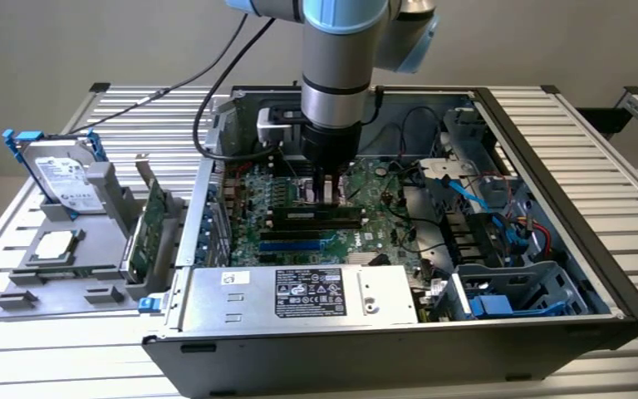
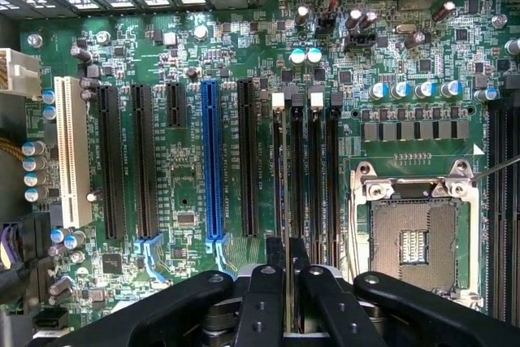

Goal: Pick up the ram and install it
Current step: 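Insert the ram into the slot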

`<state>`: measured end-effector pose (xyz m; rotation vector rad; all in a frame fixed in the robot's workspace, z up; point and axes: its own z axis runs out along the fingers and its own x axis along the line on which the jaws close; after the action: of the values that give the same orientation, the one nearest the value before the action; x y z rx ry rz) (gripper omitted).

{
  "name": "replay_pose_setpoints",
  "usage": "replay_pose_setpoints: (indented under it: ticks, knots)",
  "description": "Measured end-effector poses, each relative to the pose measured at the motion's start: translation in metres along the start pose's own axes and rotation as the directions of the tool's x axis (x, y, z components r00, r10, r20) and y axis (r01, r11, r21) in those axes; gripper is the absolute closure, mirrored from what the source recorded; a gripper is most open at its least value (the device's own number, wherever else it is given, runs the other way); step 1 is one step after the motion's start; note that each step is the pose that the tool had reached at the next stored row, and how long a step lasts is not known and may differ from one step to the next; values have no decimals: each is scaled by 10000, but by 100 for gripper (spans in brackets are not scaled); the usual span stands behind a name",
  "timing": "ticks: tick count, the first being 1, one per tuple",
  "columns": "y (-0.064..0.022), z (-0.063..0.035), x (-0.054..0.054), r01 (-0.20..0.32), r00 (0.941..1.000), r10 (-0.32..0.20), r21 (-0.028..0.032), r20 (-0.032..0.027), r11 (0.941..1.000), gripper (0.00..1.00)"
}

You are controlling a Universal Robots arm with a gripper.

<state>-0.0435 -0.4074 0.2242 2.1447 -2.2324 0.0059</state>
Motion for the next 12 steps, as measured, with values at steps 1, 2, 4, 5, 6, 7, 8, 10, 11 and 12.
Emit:
replay_pose_setpoints:
  ticks: [1, 2, 4, 5, 6, 7, 8, 10, 11, 12]
  knots:
    - [1, 1, 0, 0, 10000, 0, 1, 0, 10000, 86]
    - [1, 3, 0, 0, 10000, 0, 2, 1, 10000, 86]
    - [4, 12, -1, -1, 10000, 1, 6, 2, 10000, 86]
    - [5, 15, -1, 0, 10000, 0, 7, -3, 10000, 86]
    - [6, 16, 0, 0, 10000, 0, 7, -7, 10000, 86]
    - [6, 18, 0, 0, 10000, 0, 7, -9, 10000, 86]
    - [6, 20, 0, 0, 10000, 0, 9, -9, 10000, 86]
    - [7, 29, -1, -1, 10000, 1, 11, -12, 10000, 86]
    - [8, 31, -1, -1, 10000, 1, 11, -17, 10000, 86]
    - [8, 34, -1, -1, 10000, 1, 12, -20, 10000, 86]
